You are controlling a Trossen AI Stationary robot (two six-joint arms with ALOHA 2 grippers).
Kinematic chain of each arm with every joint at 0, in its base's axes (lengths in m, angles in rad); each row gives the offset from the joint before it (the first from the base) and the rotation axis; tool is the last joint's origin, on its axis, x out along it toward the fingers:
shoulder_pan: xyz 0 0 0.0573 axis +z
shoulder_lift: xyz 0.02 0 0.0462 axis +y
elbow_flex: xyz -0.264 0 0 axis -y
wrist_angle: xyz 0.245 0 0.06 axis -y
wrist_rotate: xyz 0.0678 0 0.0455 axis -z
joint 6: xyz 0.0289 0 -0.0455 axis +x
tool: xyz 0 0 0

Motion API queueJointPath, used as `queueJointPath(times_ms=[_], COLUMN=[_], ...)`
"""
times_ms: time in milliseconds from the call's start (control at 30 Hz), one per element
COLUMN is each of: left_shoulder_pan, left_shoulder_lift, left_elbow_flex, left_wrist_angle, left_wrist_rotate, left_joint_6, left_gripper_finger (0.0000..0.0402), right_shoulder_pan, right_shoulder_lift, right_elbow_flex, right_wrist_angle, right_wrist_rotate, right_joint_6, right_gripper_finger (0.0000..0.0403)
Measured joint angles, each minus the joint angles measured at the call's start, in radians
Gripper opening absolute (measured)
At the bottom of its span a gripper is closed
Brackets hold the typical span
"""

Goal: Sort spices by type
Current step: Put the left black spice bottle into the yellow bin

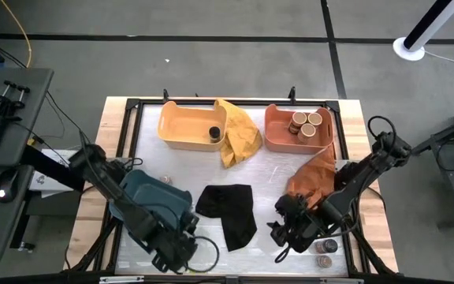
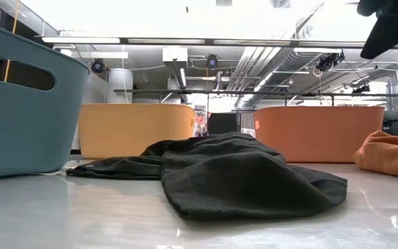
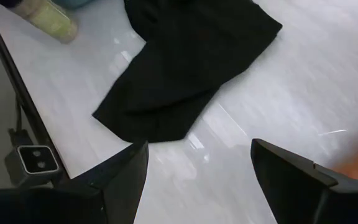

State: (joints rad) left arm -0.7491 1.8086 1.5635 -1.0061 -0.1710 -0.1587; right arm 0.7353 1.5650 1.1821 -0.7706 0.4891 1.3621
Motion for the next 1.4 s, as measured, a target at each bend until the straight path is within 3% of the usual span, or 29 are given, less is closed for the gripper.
queueJointPath(times_ms=[367,833,1000,1400], left_shoulder_pan=[0.004,0.042,0.04,0.034], left_shoulder_lift=[0.058,0.109,0.113,0.136], left_elbow_flex=[0.021,0.021,0.021,0.021], left_wrist_angle=[-0.124,-0.128,-0.14,-0.137], left_wrist_rotate=[0.068,0.084,0.141,0.125], left_joint_6=[-0.063,-0.05,-0.076,-0.123], left_gripper_finger=[0.0289,0.0289,0.0289,0.0288], right_shoulder_pan=[-0.012,-0.018,-0.017,-0.018], right_shoulder_lift=[0.0,0.0,0.0,0.0], right_elbow_flex=[0.001,0.002,0.002,0.002], right_wrist_angle=[0.036,0.05,0.051,0.051], right_wrist_rotate=[0.046,0.057,0.057,0.057], right_joint_6=[-0.001,-0.001,-0.001,-0.001], right_gripper_finger=[0.0279,0.0279,0.0279,0.0279])
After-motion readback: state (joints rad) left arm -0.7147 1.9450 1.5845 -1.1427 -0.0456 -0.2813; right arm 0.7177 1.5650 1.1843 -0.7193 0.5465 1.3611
